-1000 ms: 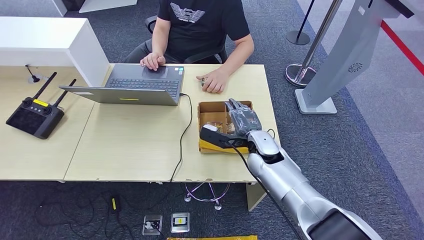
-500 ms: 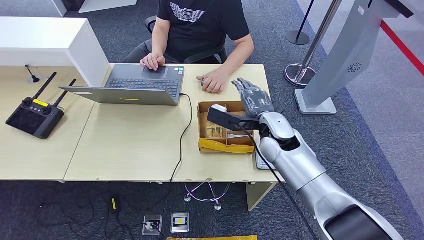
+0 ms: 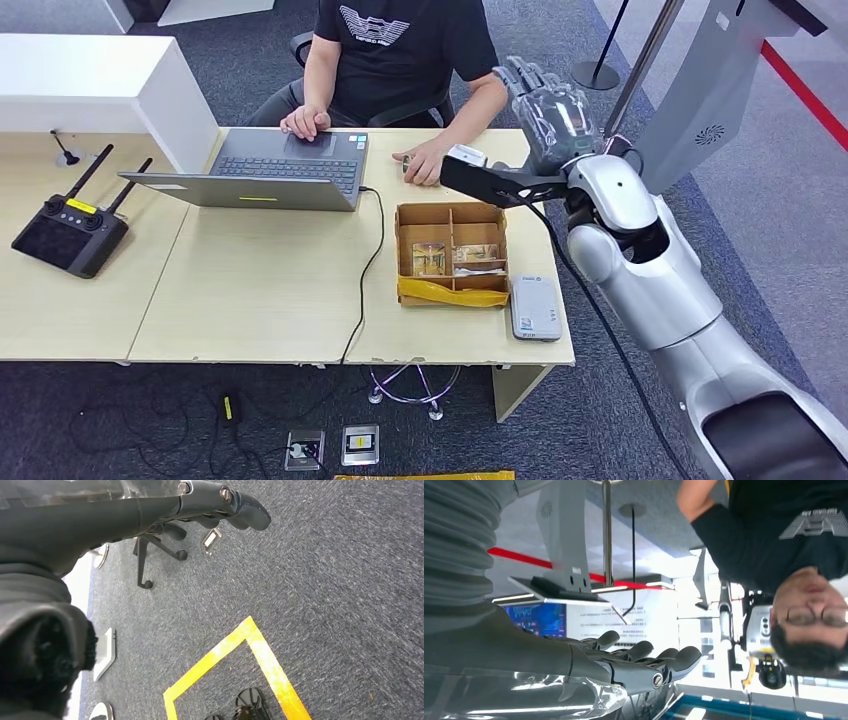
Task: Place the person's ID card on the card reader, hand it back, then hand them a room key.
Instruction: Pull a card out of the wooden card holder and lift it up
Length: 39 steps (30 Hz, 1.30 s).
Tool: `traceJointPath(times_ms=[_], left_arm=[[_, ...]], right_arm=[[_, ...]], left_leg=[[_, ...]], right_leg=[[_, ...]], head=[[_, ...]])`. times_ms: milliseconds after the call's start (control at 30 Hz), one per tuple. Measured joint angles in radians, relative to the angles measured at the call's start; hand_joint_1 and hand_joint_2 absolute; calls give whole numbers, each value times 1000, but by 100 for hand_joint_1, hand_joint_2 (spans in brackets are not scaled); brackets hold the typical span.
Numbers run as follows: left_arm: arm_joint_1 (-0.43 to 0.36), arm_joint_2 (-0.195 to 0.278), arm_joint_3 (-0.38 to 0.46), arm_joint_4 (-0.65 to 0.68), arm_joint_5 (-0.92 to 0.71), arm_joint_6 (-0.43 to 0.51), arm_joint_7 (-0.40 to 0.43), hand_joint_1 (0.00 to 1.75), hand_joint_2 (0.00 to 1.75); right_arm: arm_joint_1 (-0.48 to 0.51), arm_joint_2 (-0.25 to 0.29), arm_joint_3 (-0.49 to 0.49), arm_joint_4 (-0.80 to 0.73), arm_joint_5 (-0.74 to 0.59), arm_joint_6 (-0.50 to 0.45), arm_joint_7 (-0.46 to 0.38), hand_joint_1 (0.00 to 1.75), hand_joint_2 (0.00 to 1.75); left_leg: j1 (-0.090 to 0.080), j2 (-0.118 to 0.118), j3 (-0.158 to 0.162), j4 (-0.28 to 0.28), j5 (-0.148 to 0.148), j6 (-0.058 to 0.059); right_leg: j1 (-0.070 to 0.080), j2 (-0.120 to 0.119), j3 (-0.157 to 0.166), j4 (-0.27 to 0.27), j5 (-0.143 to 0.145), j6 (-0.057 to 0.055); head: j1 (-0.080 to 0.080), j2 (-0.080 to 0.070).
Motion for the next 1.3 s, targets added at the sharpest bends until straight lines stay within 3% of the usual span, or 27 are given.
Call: traceJointPath(times_ms=[200,400,700,933,1100,1233,1300], left_arm=[[-2,-2,0,0,-8,28,34,0,0],[-4,-9,0,0,-10,56,58,0,0],[-7,-16,0,0,-4,57,58,0,0],[-7,-20,0,0,3,57,66,0,0],[-7,-18,0,1,-1,46,73,0,0],[-7,-13,0,1,-6,32,82,0,0],[-8,-11,0,1,-10,31,88,0,0]], right_arm=[[39,-28,0,-23,-45,-39,15,0,175],[79,-73,-2,-18,-139,-153,16,0,175],[88,-112,-3,-1,-173,-192,2,0,175],[22,-164,-5,150,-441,-281,-147,0,175],[-31,-210,-1,286,-519,-277,-235,0,175],[-55,-247,0,366,-575,-157,-280,0,0],[-63,-265,1,397,-589,-129,-313,0,0]], left_leg=[[0,0,0,0,0,0],[0,0,0,0,0,0],[0,0,0,0,0,0],[-1,-1,-1,0,0,0],[-1,-2,-2,0,0,0],[-1,-2,-2,0,0,0],[-1,-2,-2,0,0,0]], right_leg=[[0,0,0,0,0,0],[0,-1,0,0,0,0],[0,-1,0,0,0,0],[-1,-1,0,0,0,0],[-1,-3,0,0,0,1],[-1,-3,-1,0,0,1],[-1,-3,-2,0,0,1]], head=[[0,0],[0,0],[0,0],[0,0],[0,0],[-1,0],[0,0]])
